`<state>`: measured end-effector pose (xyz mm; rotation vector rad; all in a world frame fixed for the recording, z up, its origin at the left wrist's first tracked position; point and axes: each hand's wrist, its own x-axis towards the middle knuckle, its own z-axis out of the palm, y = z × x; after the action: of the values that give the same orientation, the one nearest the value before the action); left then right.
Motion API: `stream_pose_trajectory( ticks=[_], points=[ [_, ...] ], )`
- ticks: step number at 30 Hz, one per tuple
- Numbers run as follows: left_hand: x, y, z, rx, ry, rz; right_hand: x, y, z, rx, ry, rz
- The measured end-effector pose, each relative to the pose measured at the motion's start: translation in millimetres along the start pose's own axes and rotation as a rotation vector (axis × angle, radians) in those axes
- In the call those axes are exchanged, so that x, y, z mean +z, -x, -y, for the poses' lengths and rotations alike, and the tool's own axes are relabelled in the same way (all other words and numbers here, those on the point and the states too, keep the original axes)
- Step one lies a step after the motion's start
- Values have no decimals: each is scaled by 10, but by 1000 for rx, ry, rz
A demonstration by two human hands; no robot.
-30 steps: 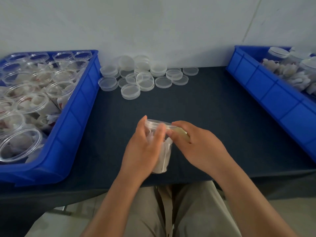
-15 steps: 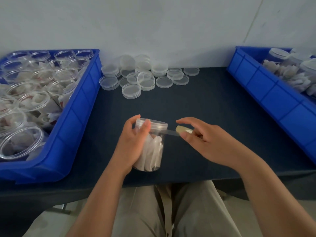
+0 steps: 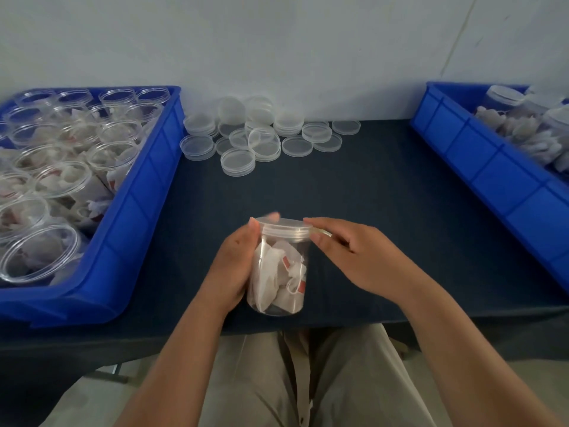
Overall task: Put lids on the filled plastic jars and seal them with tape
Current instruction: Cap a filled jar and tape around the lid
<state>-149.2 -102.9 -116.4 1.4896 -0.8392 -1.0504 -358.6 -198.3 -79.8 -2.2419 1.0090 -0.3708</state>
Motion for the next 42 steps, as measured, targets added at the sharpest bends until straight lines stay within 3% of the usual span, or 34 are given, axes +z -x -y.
stream_pose_trajectory(
  ticks=[2,5,9,13,22,32,37,42],
  points=[
    [-10,37,-42,126,-161,-61,16,34,24,24,13,-62],
    [70,108,-83,125,-310,-81,72,150,117,22,59,-130],
    [213,220,-140,190,-407,-262,191,249,259,-11,123,-164],
    [220,244,-173,209,-473,-236,225,242,292,-23,133,-193],
    [-37,53,-215,159,-279,-177,-26,161,121,-32,22,82],
    [-182,20,6,-82,202,127,-38,-67,25,-22,58,89],
    [-114,-13,-13,-93,68,63,32,-55,120,-42,53,67],
    [-163,81,-144,194,-152,9,68,33,145,-5,77,-85]
  ],
)
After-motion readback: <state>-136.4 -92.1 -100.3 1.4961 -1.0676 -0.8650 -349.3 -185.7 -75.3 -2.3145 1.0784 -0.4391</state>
